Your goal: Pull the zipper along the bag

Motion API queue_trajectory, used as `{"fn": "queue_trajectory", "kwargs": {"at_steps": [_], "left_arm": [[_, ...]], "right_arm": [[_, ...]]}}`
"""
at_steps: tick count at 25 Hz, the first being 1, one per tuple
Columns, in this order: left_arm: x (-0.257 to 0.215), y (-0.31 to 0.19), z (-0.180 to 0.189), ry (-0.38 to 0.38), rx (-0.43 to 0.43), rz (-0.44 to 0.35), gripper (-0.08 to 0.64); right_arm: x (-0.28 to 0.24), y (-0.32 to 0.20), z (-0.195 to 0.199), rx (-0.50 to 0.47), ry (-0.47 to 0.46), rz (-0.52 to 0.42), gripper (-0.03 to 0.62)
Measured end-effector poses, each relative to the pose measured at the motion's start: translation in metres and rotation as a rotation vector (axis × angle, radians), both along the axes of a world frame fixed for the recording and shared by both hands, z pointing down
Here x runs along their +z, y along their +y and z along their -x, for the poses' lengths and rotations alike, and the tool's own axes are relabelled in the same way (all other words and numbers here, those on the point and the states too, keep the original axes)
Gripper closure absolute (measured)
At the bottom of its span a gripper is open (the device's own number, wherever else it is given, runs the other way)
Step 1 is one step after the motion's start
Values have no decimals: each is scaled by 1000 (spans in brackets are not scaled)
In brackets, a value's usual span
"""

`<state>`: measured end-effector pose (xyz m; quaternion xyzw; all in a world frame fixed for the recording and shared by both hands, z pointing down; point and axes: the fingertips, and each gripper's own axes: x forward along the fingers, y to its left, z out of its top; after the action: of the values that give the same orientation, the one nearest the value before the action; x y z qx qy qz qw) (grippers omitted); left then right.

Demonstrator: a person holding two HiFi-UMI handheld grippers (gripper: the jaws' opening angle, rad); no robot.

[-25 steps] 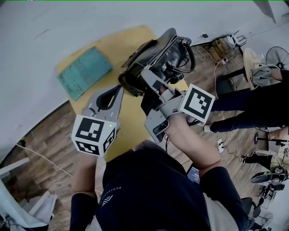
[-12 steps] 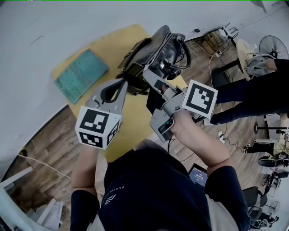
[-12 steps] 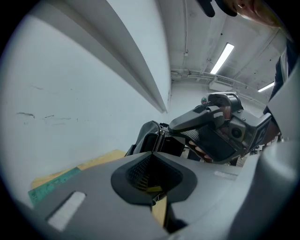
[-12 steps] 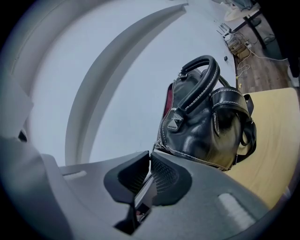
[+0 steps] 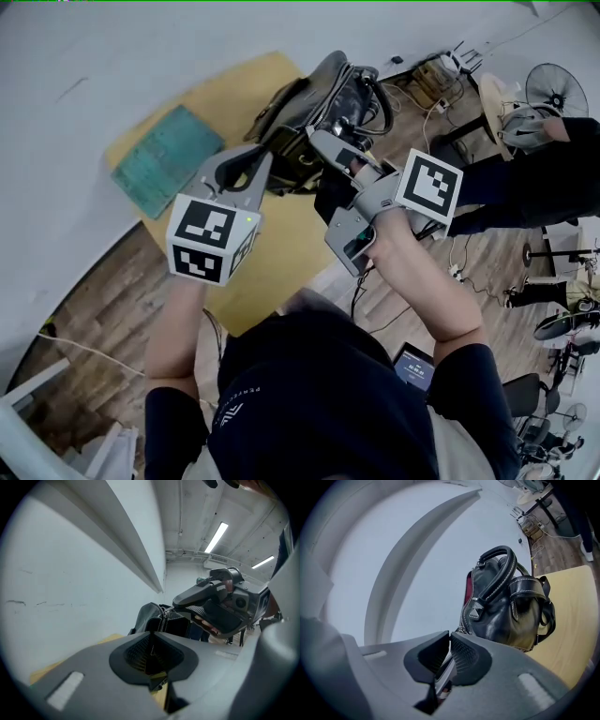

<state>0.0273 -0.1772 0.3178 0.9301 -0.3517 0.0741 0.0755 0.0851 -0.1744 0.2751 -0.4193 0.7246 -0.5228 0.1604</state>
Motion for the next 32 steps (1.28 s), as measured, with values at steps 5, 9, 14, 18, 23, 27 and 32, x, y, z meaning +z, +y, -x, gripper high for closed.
{"fn": "queue_trajectory", "kwargs": {"at_steps": [5,9,14,18,23,27,32], "left_arm": [[-5,-11,-11,-50,31,-50,512],[-7,-15,-12,-73,23,-84,495],[-11,-18,-18,-89,35,-118,474],[-13,-19,-20,-128,30,-154,469],[-14,-20,-19,-166,4,-180,457],[-21,-23,-18,-187,-14,-211,434],[-23,-20,-25,-235,29,-265,451]], "right_arm": [[-5,-5,-5,-4,-12,-1,580],[-7,-7,-6,-19,-10,-14,583],[-10,-8,-5,-61,-9,-23,586],[-11,-10,-5,-109,8,-32,586],[-10,-14,-3,-164,14,-36,586],[-10,-13,0,-210,10,-25,586],[-11,-12,1,-269,70,-16,586]]}}
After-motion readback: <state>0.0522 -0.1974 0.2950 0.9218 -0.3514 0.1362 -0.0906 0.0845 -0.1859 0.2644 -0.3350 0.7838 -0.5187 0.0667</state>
